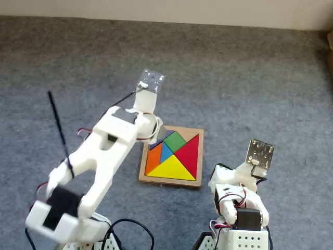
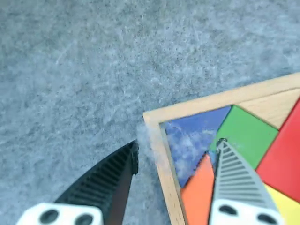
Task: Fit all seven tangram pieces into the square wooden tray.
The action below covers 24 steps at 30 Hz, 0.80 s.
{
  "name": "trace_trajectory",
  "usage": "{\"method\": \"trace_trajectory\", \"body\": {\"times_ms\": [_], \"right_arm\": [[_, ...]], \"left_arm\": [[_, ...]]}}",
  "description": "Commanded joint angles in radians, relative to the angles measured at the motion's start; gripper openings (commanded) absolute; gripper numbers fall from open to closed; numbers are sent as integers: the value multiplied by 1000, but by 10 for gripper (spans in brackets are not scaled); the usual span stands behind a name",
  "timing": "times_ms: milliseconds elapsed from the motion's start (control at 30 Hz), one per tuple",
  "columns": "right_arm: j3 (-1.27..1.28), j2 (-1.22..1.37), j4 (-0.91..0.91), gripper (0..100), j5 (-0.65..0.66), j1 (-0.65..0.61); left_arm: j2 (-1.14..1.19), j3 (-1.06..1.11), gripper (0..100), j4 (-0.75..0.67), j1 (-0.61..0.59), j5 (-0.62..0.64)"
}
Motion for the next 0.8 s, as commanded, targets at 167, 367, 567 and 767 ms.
{"method": "trace_trajectory", "body": {"times_ms": [167, 367, 567, 767], "right_arm": [[140, -13, -1, 31, -6, 15], [140, -13, -1, 31, -6, 15], [140, -13, -1, 31, -6, 15], [140, -13, -1, 31, -6, 15]], "left_arm": [[-383, 340, 252, -259, -1, 11], [-506, 484, 248, -397, -1, 12], [-581, 536, 85, -400, -1, 11], [-704, 607, 13, -400, 1, 11]]}}
